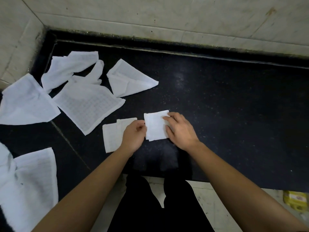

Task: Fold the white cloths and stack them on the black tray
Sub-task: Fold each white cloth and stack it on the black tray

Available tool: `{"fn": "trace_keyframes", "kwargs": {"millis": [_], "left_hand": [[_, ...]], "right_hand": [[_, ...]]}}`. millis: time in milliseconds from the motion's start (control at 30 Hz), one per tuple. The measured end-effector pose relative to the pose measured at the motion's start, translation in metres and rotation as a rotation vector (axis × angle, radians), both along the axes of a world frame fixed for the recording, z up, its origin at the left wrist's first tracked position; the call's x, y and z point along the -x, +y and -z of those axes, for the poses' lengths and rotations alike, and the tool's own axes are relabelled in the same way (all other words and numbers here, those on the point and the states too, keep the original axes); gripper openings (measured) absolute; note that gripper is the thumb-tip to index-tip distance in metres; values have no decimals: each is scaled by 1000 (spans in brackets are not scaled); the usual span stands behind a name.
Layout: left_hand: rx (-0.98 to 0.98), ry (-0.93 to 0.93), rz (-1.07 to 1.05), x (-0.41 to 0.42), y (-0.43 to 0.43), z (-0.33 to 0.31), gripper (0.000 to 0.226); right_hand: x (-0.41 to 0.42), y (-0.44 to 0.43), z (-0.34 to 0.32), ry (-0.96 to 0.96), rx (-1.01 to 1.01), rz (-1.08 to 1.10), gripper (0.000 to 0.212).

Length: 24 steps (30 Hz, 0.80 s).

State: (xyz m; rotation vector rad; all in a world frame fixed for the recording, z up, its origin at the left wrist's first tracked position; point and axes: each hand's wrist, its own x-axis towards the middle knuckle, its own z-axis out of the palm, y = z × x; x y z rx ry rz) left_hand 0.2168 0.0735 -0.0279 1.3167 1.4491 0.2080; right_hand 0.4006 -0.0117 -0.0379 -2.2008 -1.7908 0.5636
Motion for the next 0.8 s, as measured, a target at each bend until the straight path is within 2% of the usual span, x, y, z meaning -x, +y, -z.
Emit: {"fn": "trace_keyframes", "kwargs": {"millis": [67,267,500,667,800], "left_hand": [[-94,71,128,2,-6,3,27],[-153,134,254,2,-15,9,36],[-157,115,293,2,-12,3,31],[-63,4,309,0,-11,2,31],[-90,57,374,0,-13,9,28]], "right_hand": [[-7,-4,5,-64,4,-23,39],[-14,-14,13,-171,93,-66,40],[-10,-14,10,-136,81,-33,45],[-19,-1,13,-257,158,-269,59],[-32,5,27,-341,309,-335,68]]}}
